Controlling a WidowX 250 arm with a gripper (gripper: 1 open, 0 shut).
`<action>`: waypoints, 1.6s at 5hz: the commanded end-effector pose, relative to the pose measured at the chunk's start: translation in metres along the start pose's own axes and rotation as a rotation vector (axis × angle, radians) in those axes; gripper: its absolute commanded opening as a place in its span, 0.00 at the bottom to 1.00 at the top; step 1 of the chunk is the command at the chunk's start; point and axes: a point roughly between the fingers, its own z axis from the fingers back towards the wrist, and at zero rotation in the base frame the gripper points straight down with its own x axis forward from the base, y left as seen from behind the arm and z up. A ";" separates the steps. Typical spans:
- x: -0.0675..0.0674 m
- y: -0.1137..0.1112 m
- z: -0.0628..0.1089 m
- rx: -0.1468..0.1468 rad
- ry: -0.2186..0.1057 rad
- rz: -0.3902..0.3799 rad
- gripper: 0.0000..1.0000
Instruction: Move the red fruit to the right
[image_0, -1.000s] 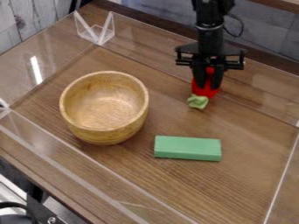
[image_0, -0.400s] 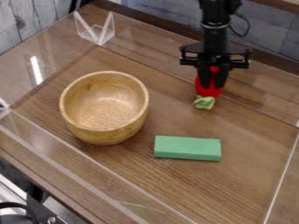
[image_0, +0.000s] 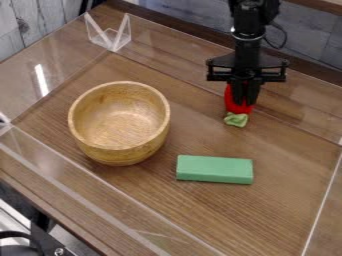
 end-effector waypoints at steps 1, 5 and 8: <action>0.007 -0.006 0.019 -0.033 -0.036 -0.047 1.00; -0.013 -0.025 0.049 -0.102 -0.014 -0.144 0.00; -0.039 -0.024 0.067 -0.144 -0.043 -0.114 1.00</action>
